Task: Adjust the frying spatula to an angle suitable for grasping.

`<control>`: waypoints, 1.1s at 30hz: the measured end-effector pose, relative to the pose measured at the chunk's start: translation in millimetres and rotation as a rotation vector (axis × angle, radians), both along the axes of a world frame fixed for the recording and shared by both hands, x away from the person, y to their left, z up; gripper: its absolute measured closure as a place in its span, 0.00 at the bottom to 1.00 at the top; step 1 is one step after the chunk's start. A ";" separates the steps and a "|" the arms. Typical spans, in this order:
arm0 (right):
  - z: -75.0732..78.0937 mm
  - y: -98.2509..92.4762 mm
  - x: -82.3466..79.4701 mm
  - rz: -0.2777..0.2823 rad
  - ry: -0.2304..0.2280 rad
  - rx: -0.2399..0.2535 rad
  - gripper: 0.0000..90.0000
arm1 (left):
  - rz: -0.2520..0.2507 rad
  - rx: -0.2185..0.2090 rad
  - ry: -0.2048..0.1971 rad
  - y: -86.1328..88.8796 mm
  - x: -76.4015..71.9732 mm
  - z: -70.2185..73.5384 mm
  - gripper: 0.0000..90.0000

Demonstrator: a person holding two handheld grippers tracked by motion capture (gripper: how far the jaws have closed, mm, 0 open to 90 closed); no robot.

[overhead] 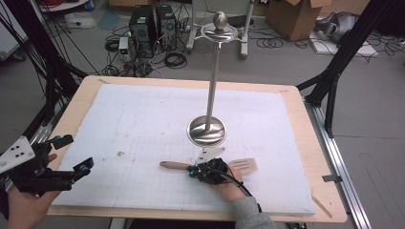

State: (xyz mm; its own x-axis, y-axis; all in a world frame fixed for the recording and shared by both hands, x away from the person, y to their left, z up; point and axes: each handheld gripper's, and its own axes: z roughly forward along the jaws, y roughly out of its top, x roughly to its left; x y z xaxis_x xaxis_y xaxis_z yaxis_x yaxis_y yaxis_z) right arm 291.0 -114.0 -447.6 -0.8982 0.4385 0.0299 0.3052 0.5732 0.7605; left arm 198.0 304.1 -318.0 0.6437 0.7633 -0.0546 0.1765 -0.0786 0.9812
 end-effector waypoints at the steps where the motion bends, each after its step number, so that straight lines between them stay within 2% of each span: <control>1: -0.2 0.1 -0.8 -0.011 0.002 -0.004 1.00 | 0.000 0.001 0.000 0.3 -0.9 -0.1 0.02; 4: -1.9 -1.1 -1.0 -0.041 -0.002 -0.006 1.00 | 0.005 -0.003 0.000 0.6 -5.8 -0.7 0.02; 6: -2.5 -1.4 0.1 -0.083 -0.020 -0.016 1.00 | 0.006 -0.003 -0.001 0.7 -8.4 -0.5 0.02; 16: -2.4 -5.9 6.1 -0.191 -0.019 -0.017 1.00 | 0.012 0.002 -0.002 2.8 -10.1 -0.3 0.02; 20: -2.0 -10.3 8.9 -0.237 -0.002 -0.013 1.00 | 0.016 0.001 0.002 3.7 -10.4 -1.5 0.02; 27: -1.0 -10.5 7.7 -0.257 -0.003 -0.012 1.00 | 0.012 0.005 -0.002 1.9 -11.4 -0.1 0.02; 28: -0.1 -10.8 6.9 -0.251 -0.004 -0.008 1.00 | 0.011 0.004 -0.002 1.8 -10.9 0.0 0.02; 30: 5.5 -14.3 4.9 -0.246 -0.007 0.035 1.00 | 0.012 0.003 -0.002 1.9 -10.0 0.0 0.02; 33: 21.1 -24.8 0.9 -0.264 -0.024 0.078 1.00 | 0.011 0.002 0.002 1.4 -8.2 -1.1 0.02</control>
